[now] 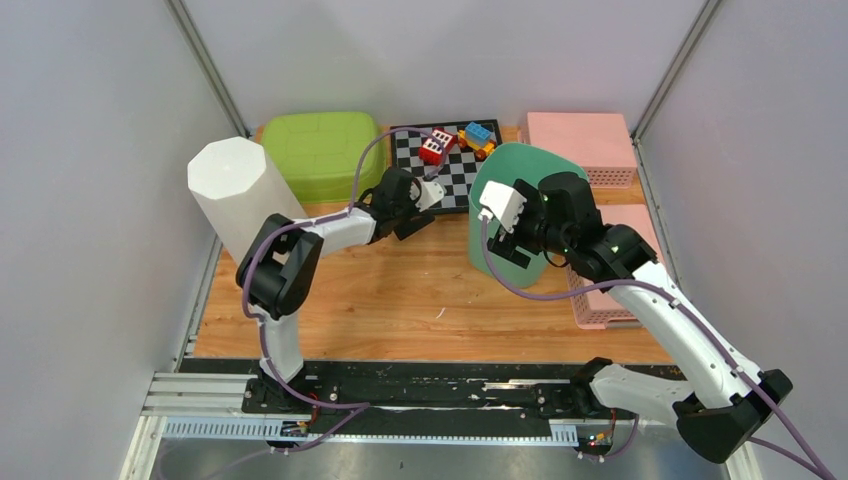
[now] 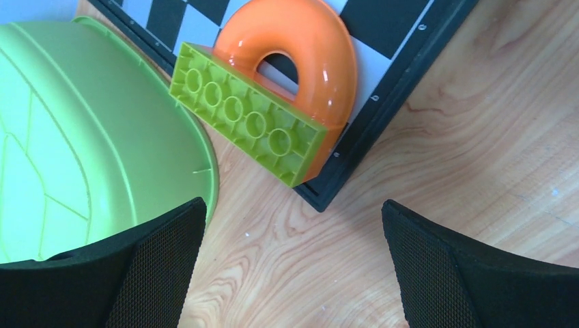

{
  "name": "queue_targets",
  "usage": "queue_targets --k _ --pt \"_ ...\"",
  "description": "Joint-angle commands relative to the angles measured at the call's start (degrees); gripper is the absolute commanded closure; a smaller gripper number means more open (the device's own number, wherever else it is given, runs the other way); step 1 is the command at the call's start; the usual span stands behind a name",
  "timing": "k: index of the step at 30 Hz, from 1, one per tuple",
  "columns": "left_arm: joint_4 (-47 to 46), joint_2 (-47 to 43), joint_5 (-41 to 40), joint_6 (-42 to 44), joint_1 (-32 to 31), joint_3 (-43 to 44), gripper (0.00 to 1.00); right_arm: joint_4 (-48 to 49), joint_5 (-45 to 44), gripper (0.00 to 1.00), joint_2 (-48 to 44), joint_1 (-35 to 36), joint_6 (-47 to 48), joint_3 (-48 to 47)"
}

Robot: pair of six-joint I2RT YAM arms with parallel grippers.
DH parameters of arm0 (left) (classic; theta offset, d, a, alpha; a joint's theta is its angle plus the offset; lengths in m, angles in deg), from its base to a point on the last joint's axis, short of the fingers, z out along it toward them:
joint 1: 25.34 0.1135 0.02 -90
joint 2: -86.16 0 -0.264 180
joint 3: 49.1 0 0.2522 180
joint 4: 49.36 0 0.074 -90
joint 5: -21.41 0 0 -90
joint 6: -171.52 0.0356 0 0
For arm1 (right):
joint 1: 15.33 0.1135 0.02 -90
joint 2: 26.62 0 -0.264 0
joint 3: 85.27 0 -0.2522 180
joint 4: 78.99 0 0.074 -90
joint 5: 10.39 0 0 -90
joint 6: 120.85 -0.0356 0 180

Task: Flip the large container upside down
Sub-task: Move the distractor to the center of the board.

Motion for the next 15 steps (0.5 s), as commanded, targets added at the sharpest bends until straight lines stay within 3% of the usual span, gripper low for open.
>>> queue_targets --k 1,15 --pt "-3.2 1.9 -5.2 1.2 -0.1 1.5 0.00 -0.3 0.1 0.15 -1.3 -1.2 -0.6 0.3" --pt "-8.2 7.0 -18.5 2.4 0.0 3.5 0.00 -0.3 0.8 0.15 -1.5 -1.3 -0.9 0.2"
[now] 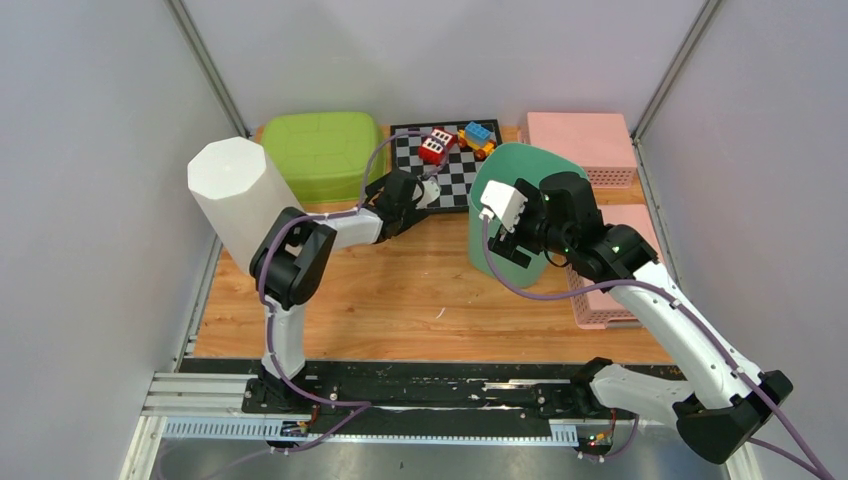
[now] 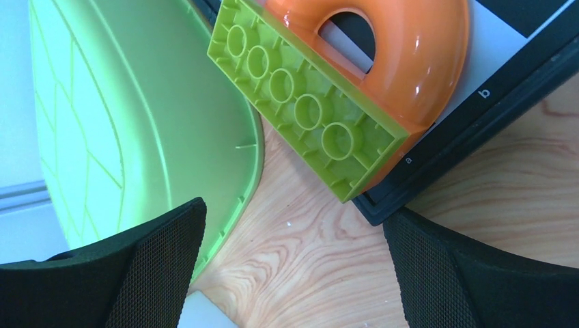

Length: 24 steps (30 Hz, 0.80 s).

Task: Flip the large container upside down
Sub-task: Move the distractor to the center of the board.

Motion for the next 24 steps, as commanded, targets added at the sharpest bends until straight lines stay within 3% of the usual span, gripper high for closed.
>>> queue_targets --k 1,16,24 --pt "-4.0 2.0 -6.2 -0.3 0.0 2.3 0.00 -0.3 0.8 0.15 -1.1 -0.8 -1.0 0.2" --pt "-2.1 4.4 -9.6 -2.5 0.0 6.3 0.00 -0.4 1.8 0.15 -1.5 -0.9 -1.0 0.4" --pt "4.5 -4.3 -4.0 -5.8 0.0 3.9 0.00 -2.2 5.0 0.18 0.1 -0.8 -1.2 -0.8"
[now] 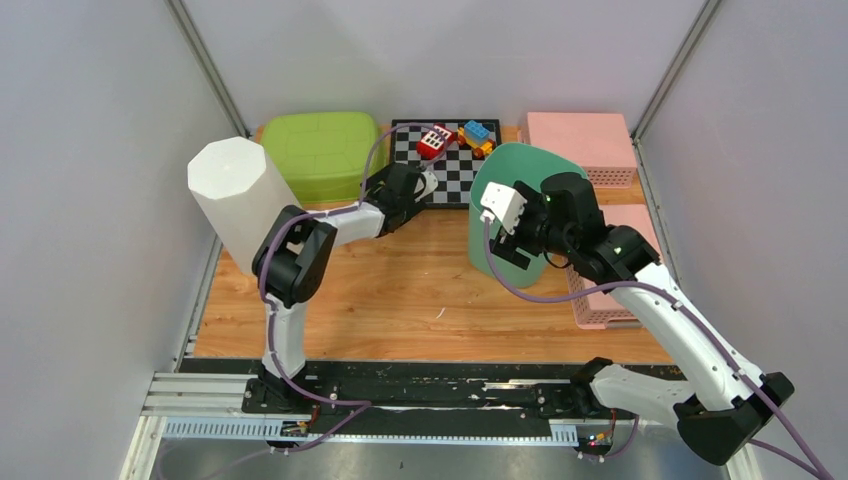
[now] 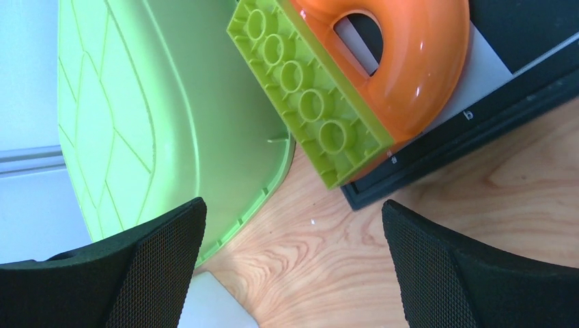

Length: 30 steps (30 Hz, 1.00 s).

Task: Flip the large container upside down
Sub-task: Move the distractor to the center of the board.

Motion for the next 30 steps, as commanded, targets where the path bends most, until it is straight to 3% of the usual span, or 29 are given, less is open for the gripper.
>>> queue_targets --k 1,10,21,30 --pt "3.7 -9.0 4.6 -3.6 0.0 -1.1 0.00 -2.3 3.0 0.19 1.0 -0.8 -1.4 -1.1" --pt "19.5 -27.7 19.2 -6.9 0.0 -5.7 0.00 -7.7 2.6 0.31 4.3 -0.8 -3.7 -5.6" --pt "35.7 -54.6 33.4 -2.7 0.0 -13.5 0.00 -15.4 -0.2 0.51 10.5 -1.4 -6.8 -12.0" --pt "44.8 -68.1 39.7 2.2 0.0 -18.3 0.00 -24.5 3.0 0.86 17.2 -1.4 -8.0 -19.6"
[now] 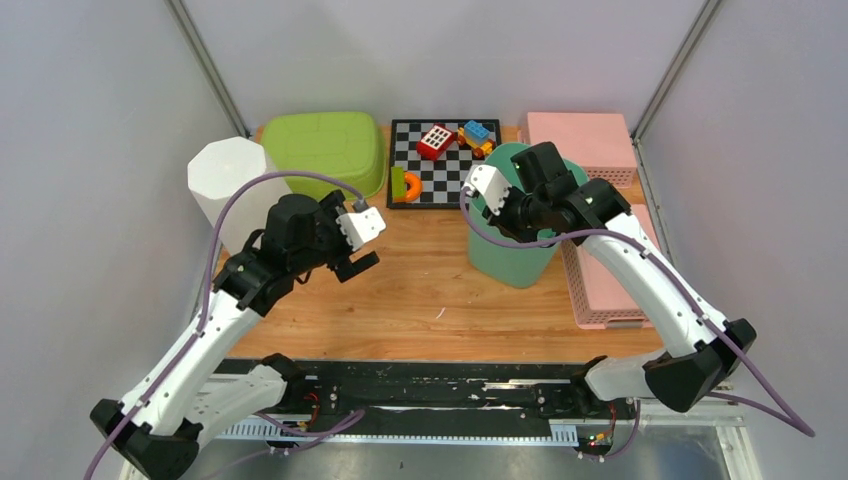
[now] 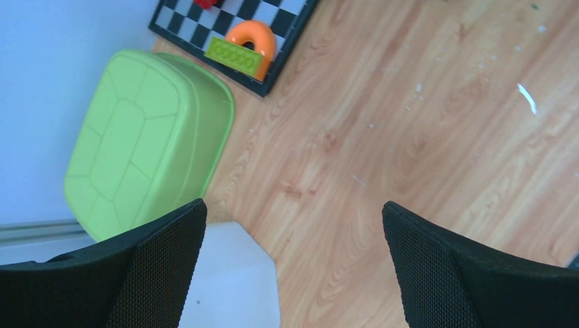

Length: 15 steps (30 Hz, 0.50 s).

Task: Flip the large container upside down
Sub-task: Move the distractor to the center of the board, then pick up the container from the center of the board.

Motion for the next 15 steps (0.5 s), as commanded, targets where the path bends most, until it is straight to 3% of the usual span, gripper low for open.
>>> queue_targets --k 1,4,15 --pt "6.0 -4.4 5.0 2.7 0.0 -3.2 0.00 -7.9 2.3 0.90 2.4 -0.8 -1.5 -3.8" --pt "6.7 -6.5 6.2 2.8 0.0 -4.6 0.00 -10.3 3.9 0.97 3.9 -0.8 -1.7 -5.5" --pt "6.5 -10.7 6.5 3.8 0.0 -7.9 0.00 -11.8 12.7 0.98 5.7 -0.8 -6.9 -13.9"
